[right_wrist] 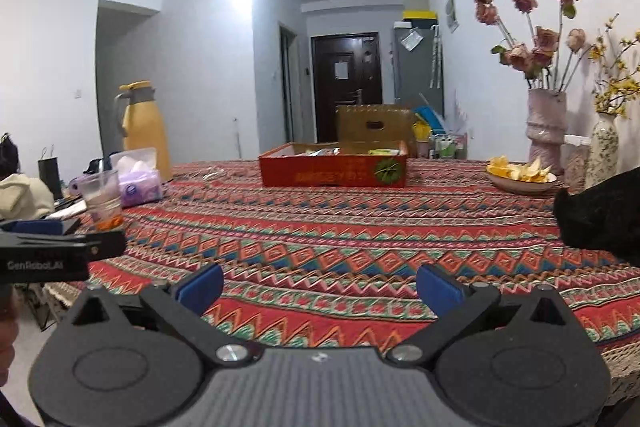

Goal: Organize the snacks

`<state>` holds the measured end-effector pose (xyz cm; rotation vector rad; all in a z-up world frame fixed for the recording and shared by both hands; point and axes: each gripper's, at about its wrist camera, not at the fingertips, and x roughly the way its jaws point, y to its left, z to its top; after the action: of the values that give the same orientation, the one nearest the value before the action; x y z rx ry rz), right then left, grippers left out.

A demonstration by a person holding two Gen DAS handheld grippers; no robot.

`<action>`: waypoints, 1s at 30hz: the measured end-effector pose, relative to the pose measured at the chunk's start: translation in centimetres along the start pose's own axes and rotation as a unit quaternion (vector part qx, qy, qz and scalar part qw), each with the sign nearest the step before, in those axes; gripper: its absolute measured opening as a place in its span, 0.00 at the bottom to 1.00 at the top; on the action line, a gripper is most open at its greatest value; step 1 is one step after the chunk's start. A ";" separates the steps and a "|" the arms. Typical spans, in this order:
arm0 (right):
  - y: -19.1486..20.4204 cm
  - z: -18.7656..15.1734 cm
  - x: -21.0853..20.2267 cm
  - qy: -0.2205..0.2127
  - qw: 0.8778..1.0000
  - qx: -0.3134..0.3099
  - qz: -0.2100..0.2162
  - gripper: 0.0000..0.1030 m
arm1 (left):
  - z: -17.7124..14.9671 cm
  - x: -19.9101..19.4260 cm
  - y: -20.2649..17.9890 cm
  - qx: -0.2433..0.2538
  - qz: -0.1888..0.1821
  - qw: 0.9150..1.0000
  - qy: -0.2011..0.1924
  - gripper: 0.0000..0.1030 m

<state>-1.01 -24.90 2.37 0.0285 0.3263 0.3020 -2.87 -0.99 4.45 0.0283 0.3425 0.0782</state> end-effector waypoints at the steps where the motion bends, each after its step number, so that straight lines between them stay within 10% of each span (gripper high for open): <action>1: 0.2 0.0 0.1 0.000 1.000 -0.004 0.001 1.00 | 0.0 -0.1 -0.1 0.002 -0.004 1.000 -0.003 1.00; 30: 0.6 0.5 -0.2 -0.006 1.000 -0.005 -0.004 1.00 | 0.1 -0.3 -0.2 0.011 -0.014 1.000 -0.015 1.00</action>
<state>-1.20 -24.41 2.96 0.0183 0.3122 0.2948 -3.10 -1.20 4.68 0.0468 0.3137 0.0452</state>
